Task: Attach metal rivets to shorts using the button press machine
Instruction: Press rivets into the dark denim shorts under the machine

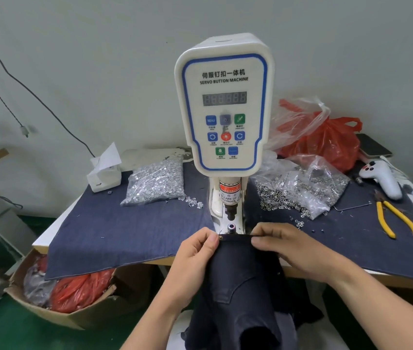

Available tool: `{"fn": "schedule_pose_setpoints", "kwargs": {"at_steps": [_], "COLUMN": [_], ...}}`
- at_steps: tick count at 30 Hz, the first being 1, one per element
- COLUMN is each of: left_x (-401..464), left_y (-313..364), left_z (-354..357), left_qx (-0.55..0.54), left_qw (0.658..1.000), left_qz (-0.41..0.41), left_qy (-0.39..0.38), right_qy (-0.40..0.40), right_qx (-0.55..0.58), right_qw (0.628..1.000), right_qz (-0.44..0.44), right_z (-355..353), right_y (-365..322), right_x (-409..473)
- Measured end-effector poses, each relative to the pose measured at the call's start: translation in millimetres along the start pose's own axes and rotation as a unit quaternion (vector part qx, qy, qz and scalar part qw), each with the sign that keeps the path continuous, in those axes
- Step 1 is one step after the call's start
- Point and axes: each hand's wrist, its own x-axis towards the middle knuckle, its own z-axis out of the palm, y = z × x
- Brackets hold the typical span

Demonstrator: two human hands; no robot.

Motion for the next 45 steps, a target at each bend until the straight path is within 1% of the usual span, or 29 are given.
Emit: {"fn": "schedule_pose_setpoints", "kwargs": {"at_steps": [2,6,9,19,27,36,45], "left_x": [6,17,24,29,30,29,28], "left_y": [0,-8,-12,-22,-18,-14,-12], "left_z": [0,1,3,3,4,5,7], "left_qx": [0.036,0.07,0.091,0.09,0.12,0.116,0.12], "left_qw": [0.999,0.995,0.992,0.99,0.986,0.986,0.984], "left_qz": [-0.013,-0.033,-0.039,-0.06,-0.061,-0.079,-0.084], "left_qy": [0.015,0.059,0.072,0.085,0.096,0.092,0.097], "right_qy": [0.024,0.069,0.08,0.133,0.143,0.141,0.148], "right_qx": [0.015,-0.014,0.025,0.016,0.029,0.062,0.051], "right_qw": [1.0,0.997,0.996,0.99,0.988,0.987,0.987], "right_qz": [0.014,0.027,0.021,0.033,0.042,0.037,0.043], "right_z": [3,6,4,4,5,6,6], "right_y": [5,16,20,29,30,30,30], "right_x": [6,17,21,28,29,29,28]}}
